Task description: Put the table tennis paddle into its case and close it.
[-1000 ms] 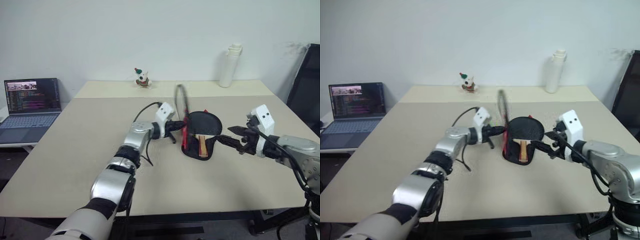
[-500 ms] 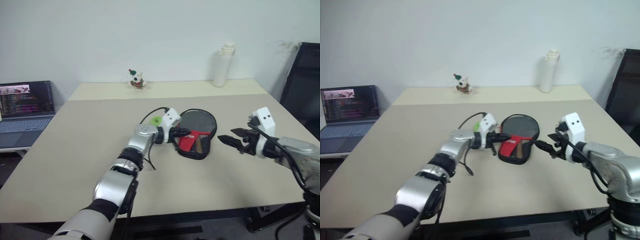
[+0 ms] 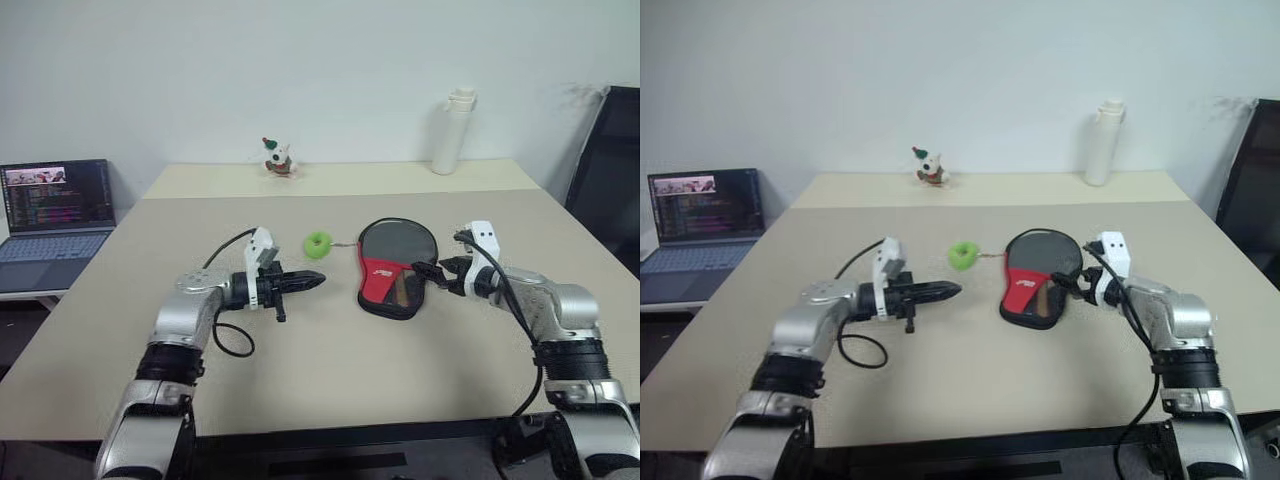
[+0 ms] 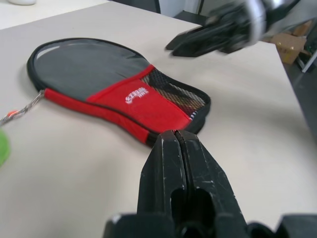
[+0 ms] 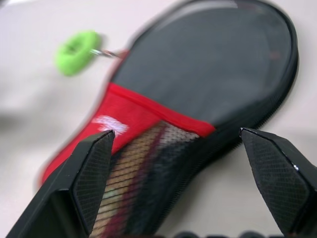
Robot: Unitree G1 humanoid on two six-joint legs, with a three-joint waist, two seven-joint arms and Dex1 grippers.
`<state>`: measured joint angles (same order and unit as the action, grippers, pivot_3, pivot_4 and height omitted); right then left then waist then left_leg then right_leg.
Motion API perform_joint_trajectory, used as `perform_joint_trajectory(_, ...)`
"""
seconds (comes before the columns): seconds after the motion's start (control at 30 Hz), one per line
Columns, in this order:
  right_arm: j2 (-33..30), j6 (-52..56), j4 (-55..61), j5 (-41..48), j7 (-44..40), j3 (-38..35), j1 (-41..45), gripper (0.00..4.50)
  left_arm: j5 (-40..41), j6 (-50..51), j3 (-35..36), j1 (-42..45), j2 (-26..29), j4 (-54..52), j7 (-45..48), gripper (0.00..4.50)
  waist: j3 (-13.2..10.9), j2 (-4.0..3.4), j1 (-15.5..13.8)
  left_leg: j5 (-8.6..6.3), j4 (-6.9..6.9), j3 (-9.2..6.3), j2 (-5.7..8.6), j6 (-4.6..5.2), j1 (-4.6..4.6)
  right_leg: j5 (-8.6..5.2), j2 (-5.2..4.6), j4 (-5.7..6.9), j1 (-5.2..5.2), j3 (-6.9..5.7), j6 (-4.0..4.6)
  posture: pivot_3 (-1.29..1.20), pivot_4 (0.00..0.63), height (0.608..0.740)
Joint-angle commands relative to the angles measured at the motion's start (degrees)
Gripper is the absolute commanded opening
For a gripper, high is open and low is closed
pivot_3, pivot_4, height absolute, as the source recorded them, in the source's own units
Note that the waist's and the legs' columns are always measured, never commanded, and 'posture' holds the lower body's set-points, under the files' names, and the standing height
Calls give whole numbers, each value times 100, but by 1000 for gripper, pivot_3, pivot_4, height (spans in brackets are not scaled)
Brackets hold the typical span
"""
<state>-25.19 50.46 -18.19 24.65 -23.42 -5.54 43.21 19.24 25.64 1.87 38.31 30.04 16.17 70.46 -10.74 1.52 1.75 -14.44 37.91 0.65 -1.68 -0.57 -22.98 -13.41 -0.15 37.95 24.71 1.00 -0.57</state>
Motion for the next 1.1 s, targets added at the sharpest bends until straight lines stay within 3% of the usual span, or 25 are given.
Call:
perform_joint_trajectory(0.03, 128, -427, -640, -264, 41, -37, 292, 4470, 222, 188, 192, -69, 162, -610, -227, 0, 0, 0, -13, 0, 0, 1, 1, 0, -1, 4, -2, 0, 0, -2, 7, 0, 150, 740)
perform_joint_trajectory(0.23, 331, -781, -1414, -640, -170, 179, 513, 4470, 327, 299, 209, -228, 237, -945, -485, 0, 0, 0, 7, 0, 2, 6, 1, 0, 3, 8, -7, 2, -1, 0, 12, 0, 150, 740)
perform_joint_trajectory(0.5, 627, -738, -1513, -848, -442, 419, 535, 4470, 452, 376, 153, -201, 271, -1129, -604, 0, 1, 0, 60, 0, 1, 6, 1, 0, 10, 8, 2, 7, -2, 2, 13, 0, 150, 740)
perform_joint_trajectory(0.6, 710, -715, -1545, -927, -432, 458, 523, 3876, 468, 365, 133, -214, 288, -1149, -604, 0, 1, 0, 99, 0, 1, 5, 1, 0, 11, 8, 6, 9, -2, 3, 13, 0, 150, 740)
perform_joint_trajectory(1.0, 1006, -220, -1285, -689, -546, 243, 612, 79, 603, 373, 199, -884, 900, -1392, -107, 0, 2, -2, 160, 0, -2, 2, -5, 0, 15, 9, 7, 11, -2, 6, 15, 0, 150, 740)
perform_joint_trajectory(1.1, 1113, 90, -887, -530, -617, 251, 567, 33, 710, 316, 151, -1215, 1088, -1602, 163, 0, 2, -2, 161, 0, -3, 2, -8, 0, 13, 8, 5, 8, -2, 7, 15, 0, 150, 740)
